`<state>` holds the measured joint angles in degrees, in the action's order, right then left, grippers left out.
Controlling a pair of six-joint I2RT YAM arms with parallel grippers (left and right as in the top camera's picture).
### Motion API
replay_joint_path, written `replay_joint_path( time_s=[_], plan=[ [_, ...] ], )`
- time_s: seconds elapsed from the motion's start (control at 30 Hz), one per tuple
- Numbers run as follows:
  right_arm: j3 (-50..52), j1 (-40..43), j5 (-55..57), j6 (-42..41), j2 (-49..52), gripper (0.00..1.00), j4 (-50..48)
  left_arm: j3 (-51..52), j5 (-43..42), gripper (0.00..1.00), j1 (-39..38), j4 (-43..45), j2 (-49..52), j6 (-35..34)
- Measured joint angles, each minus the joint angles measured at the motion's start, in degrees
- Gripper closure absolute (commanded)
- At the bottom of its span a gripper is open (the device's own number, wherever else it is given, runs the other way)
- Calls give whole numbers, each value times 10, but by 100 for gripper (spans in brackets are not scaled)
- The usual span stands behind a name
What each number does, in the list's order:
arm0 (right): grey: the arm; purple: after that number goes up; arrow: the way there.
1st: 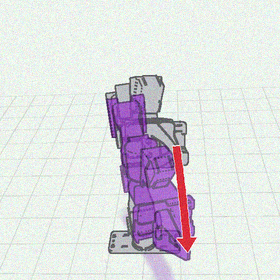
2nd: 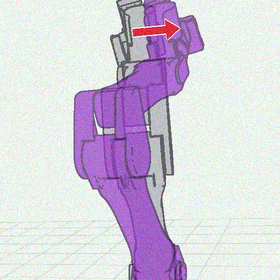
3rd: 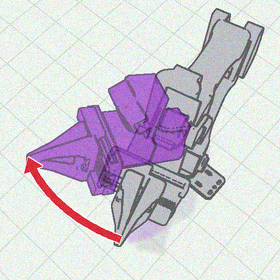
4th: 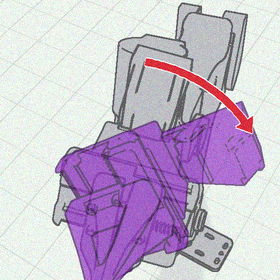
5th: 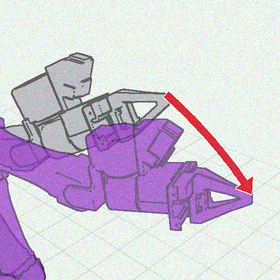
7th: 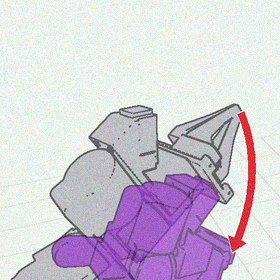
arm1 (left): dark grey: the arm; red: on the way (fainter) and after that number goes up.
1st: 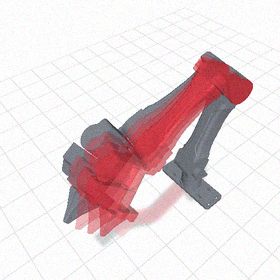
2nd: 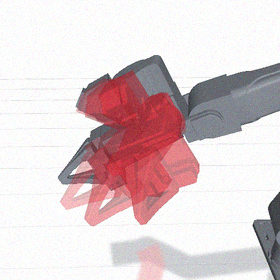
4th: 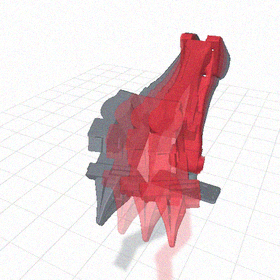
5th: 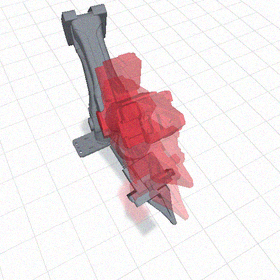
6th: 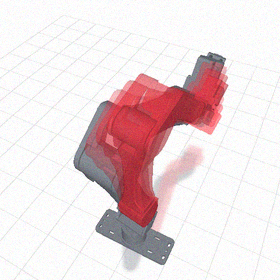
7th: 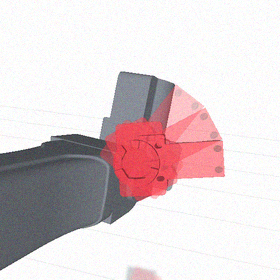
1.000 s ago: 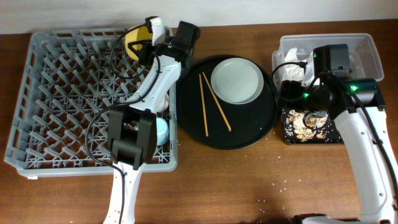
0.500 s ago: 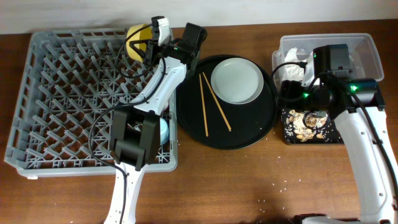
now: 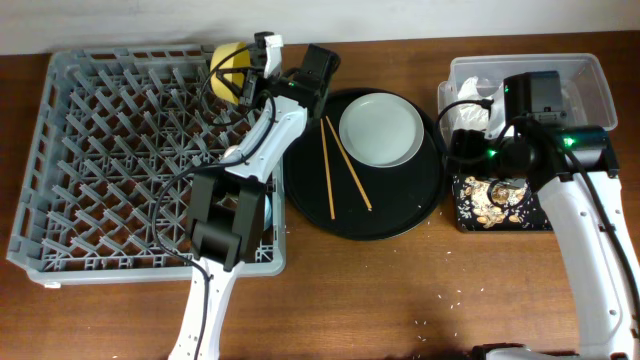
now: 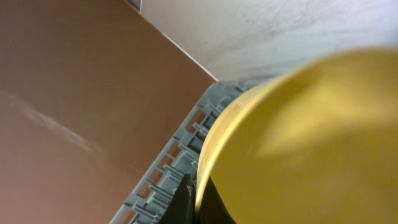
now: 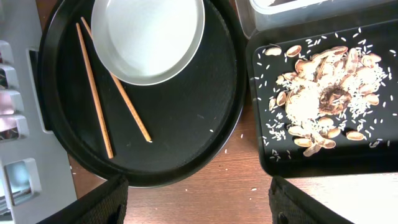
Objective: Sort waste into correct bins and load items into the dishwasher rack
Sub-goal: 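Carry the yellow bowl to the rack's back row and release it, then reach the left gripper to the white plate and grasp its rim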
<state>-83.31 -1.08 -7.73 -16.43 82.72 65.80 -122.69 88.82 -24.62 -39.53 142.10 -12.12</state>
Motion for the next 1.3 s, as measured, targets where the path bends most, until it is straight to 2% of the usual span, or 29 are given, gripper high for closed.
replay_joint_path(
  time_s=[0.6, 0.7, 0.73, 0.77, 0.8, 0.83, 0.87, 0.93, 1.07, 1.13, 1.17, 1.3],
  plan=[
    [0, 0, 0, 5, 0, 26, 0, 0, -8, 100, -2, 3, 3, 6],
    [0, 0, 0, 5, 0, 26, 0, 0, -12, 96, -5, 4, 3, 6],
    [0, 0, 0, 6, 0, 26, 0, 0, -12, 92, -5, 4, 3, 6],
    [0, 0, 0, 6, 0, 26, 0, 0, -13, 81, -5, 4, 3, 6],
    [0, 0, 0, 6, 0, 25, 0, 0, -14, 56, -6, 3, 3, 8],
    [0, 0, 0, 6, 0, 26, 0, 0, -27, 38, -7, 3, 3, 8],
    [0, 0, 0, 6, 0, 26, 0, 0, -36, 32, -9, 2, 5, 12],
    [0, 0, 0, 6, 0, 26, 0, 0, -48, 30, -12, 1, 8, 13],
    [0, 0, 0, 6, 0, 26, 0, 0, -60, 16, -22, 0, 9, 44],
    [0, 0, 0, 6, 0, 26, 0, 0, -68, 13, -29, -1, 9, 57],
    [0, 0, 0, 6, 0, 26, 0, 0, -73, 7, -31, -1, 9, 61],
    [0, 0, 1, 6, 0, 25, 0, -1, -111, 4, -42, 3, 9, 81]
  ],
)
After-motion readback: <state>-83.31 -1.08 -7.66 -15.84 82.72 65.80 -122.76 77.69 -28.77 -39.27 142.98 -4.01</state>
